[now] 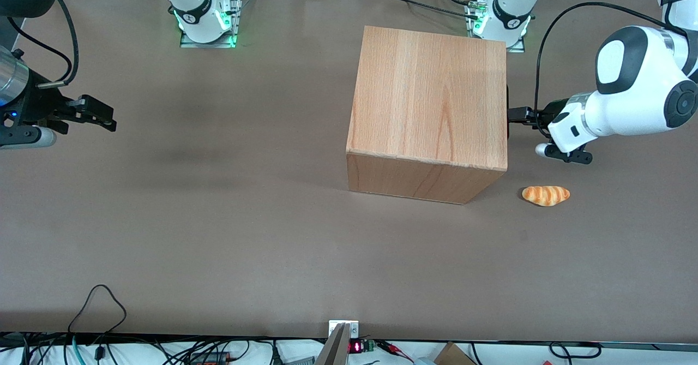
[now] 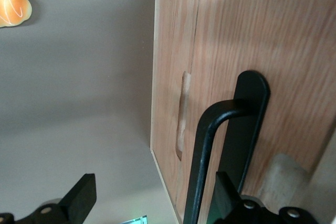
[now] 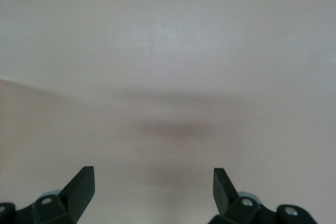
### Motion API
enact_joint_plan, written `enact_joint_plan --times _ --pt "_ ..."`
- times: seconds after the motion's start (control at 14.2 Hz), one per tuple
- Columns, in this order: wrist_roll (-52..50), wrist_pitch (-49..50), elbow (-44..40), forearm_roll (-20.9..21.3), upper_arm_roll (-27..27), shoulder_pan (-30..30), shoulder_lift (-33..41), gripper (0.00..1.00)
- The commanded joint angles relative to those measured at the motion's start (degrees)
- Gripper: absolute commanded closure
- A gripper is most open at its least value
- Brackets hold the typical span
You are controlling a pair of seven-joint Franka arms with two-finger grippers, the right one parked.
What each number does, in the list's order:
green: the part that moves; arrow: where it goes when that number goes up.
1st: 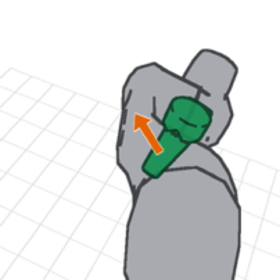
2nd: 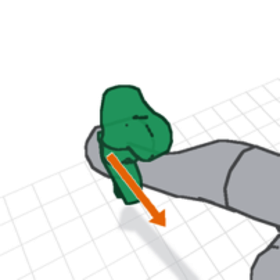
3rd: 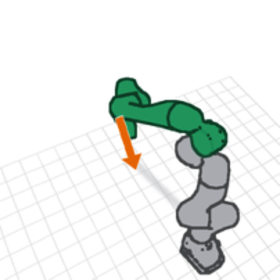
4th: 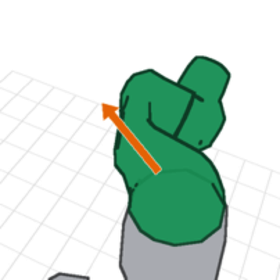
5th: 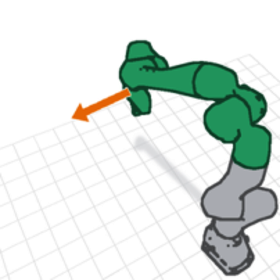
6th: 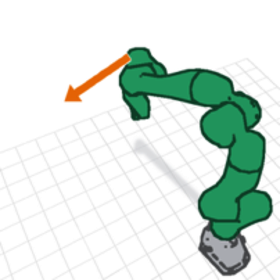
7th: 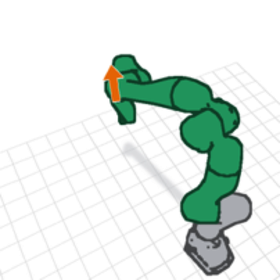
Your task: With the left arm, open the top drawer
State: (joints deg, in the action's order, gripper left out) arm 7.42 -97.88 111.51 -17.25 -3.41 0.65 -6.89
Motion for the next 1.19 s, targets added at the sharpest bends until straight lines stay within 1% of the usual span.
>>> enact_joint_plan --times 0.0,0.35,0.42,0.7,1.12 --pt "1.54 -0.99 0.46 -0.59 -0.02 -0.21 -0.67 0.00" --pt "1.63 -1.61 0.46 -0.32 0.07 -0.21 -1.54 0.00" --pt "1.63 -1.70 0.46 0.89 -0.02 -0.21 -1.63 0.00" --pt "1.63 -1.96 0.37 1.26 0.07 -0.13 -2.07 0.00" --pt "1.54 -2.14 0.28 4.33 0.16 0.75 -1.99 0.00"
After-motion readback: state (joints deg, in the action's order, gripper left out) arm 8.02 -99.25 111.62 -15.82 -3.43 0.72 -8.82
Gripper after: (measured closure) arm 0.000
